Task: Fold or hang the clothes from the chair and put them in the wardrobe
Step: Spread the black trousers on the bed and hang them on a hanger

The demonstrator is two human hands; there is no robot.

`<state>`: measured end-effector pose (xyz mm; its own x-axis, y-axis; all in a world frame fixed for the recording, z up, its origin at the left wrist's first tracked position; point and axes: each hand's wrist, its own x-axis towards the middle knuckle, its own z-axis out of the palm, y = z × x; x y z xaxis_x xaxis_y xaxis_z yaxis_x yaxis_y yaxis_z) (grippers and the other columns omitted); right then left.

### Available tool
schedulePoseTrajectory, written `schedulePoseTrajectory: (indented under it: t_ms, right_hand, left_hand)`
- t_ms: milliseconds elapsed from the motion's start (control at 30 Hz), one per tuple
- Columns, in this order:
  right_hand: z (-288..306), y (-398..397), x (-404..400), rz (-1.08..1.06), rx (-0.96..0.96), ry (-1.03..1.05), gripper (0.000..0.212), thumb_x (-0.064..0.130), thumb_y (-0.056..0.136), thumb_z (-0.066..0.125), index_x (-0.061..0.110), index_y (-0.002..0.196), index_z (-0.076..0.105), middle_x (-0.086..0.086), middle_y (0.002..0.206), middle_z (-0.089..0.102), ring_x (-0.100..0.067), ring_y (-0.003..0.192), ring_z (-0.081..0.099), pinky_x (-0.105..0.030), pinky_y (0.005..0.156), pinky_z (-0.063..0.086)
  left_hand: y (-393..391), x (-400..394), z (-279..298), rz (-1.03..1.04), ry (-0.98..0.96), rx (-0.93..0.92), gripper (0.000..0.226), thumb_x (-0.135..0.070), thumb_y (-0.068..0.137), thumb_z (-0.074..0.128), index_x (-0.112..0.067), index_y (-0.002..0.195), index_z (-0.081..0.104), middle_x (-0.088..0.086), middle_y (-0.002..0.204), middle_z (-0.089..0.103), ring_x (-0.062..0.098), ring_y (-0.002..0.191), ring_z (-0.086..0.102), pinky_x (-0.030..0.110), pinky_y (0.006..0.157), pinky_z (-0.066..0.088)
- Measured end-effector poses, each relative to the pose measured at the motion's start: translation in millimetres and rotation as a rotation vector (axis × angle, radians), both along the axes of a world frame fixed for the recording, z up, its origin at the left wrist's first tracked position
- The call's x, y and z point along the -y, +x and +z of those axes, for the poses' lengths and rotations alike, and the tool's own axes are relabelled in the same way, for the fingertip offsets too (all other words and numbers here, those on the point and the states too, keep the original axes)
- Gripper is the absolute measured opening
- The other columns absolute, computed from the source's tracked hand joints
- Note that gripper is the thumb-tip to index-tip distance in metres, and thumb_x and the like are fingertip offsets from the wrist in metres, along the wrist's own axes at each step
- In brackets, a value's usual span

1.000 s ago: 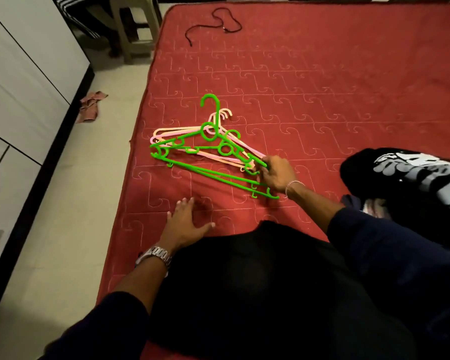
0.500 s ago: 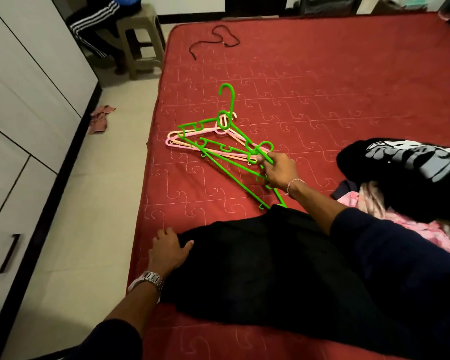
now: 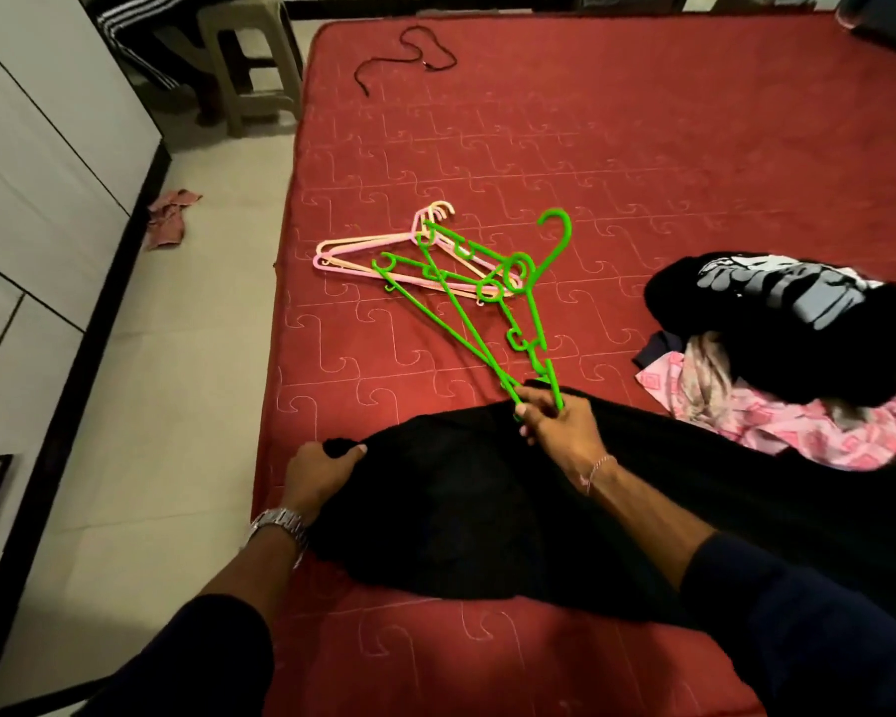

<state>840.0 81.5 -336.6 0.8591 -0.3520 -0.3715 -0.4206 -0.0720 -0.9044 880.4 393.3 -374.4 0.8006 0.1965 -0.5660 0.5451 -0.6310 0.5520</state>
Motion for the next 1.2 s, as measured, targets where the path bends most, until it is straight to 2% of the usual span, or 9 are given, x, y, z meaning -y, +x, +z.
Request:
schedulePoseTrajectory:
  t_ms: [200, 367, 467, 533, 633, 800, 900, 1000, 1200]
  right_hand:
    - [-31, -98, 5, -0.154, -0.112, -0.108, 0.025, 0.004, 0.092, 0.068, 0.015, 0.114, 0.076, 0.004, 0.068, 0.069, 0.001, 0.053, 0.06, -0.018, 0.058, 0.049]
    - [-43, -151, -5, -0.168, -0.131, -0.318, 0.027, 0.012, 0.092, 0.07, 0.025, 0.115, 0.075, 0.001, 0.083, 0.069, -0.009, 0.071, 0.065, -0.018, 0.059, 0.041]
    - [-50, -168, -12, -0.138, -0.06, -0.309, 0.029, 0.005, 0.095, 0.063, 0.024, 0.115, 0.072, 0.002, 0.08, 0.064, -0.005, 0.06, 0.057, -0.013, 0.054, 0.039]
    - [-56, -176, -13, -0.064, 0.006, -0.405, 0.037, 0.0, 0.095, 0.06, 0.02, 0.125, 0.066, -0.001, 0.086, 0.06, -0.016, 0.074, 0.06, -0.019, 0.067, 0.043]
    - [-58, -185, -6, 0.209, 0.011, -0.556, 0.067, 0.006, 0.098, 0.054, 0.031, 0.156, 0.03, 0.001, 0.101, 0.049, -0.015, 0.088, 0.053, -0.022, 0.079, 0.042]
    - [-45, -184, -1, 0.547, -0.067, -0.711, 0.075, 0.037, 0.102, 0.047, 0.045, 0.154, -0.007, -0.002, 0.122, 0.039, -0.019, 0.104, 0.045, -0.03, 0.088, 0.047]
    - [-36, -177, 6, 0.547, -0.118, -0.626, 0.075, 0.075, 0.088, 0.044, 0.049, 0.155, 0.022, 0.002, 0.127, 0.035, -0.016, 0.115, 0.037, -0.028, 0.101, 0.037]
    - [-31, -155, 15, 0.166, -0.079, -0.313, 0.058, 0.073, 0.085, 0.051, 0.042, 0.133, 0.056, 0.002, 0.13, 0.042, -0.014, 0.124, 0.047, -0.025, 0.107, 0.036]
    - [-32, -94, 35, -0.152, -0.371, 0.082, 0.093, 0.072, 0.066, 0.077, 0.014, 0.133, 0.049, 0.003, 0.114, 0.063, -0.017, 0.107, 0.062, -0.037, 0.097, 0.054]
  left_hand:
    - [-1, 35, 35, 0.095, -0.226, 0.1, 0.037, -0.034, 0.085, 0.078, 0.002, 0.085, 0.068, 0.012, 0.081, 0.071, 0.032, 0.083, 0.071, 0.035, 0.068, 0.055]
    - [5, 107, 49, 0.13, -0.548, -0.063, 0.048, -0.047, 0.07, 0.085, -0.007, 0.091, 0.068, 0.009, 0.086, 0.074, 0.027, 0.078, 0.073, 0.042, 0.074, 0.061]
    - [-11, 163, 36, -0.011, -0.571, -0.095, 0.032, -0.036, 0.087, 0.074, -0.016, 0.081, 0.051, 0.004, 0.08, 0.057, 0.017, 0.067, 0.059, 0.028, 0.056, 0.051]
    - [-29, 193, 25, -0.085, -0.557, -0.114, 0.023, -0.027, 0.096, 0.066, -0.016, 0.089, 0.047, 0.007, 0.086, 0.05, 0.017, 0.073, 0.053, 0.029, 0.056, 0.049]
    - [-51, 217, 19, -0.07, -0.639, -0.154, 0.011, -0.019, 0.105, 0.044, -0.015, 0.099, 0.052, 0.007, 0.087, 0.055, 0.014, 0.07, 0.05, 0.028, 0.064, 0.045]
    - [-75, 217, 13, 0.073, -0.804, -0.209, 0.055, -0.032, 0.111, 0.02, 0.002, 0.128, 0.059, 0.016, 0.102, 0.067, 0.029, 0.113, 0.057, 0.031, 0.093, 0.042]
    - [-77, 210, 6, 0.108, -0.884, -0.264, 0.081, -0.051, 0.106, 0.003, 0.003, 0.125, 0.061, 0.021, 0.108, 0.065, 0.026, 0.108, 0.059, 0.033, 0.093, 0.041]
    - [-76, 206, 3, 0.142, -0.933, -0.299, 0.097, -0.062, 0.099, -0.008, 0.0, 0.118, 0.064, 0.02, 0.103, 0.066, 0.022, 0.099, 0.059, 0.03, 0.082, 0.044]
    - [-75, 199, -8, 0.135, -0.943, -0.321, 0.104, -0.063, 0.099, -0.006, 0.004, 0.098, 0.073, 0.025, 0.12, 0.066, 0.027, 0.117, 0.055, 0.032, 0.109, 0.031]
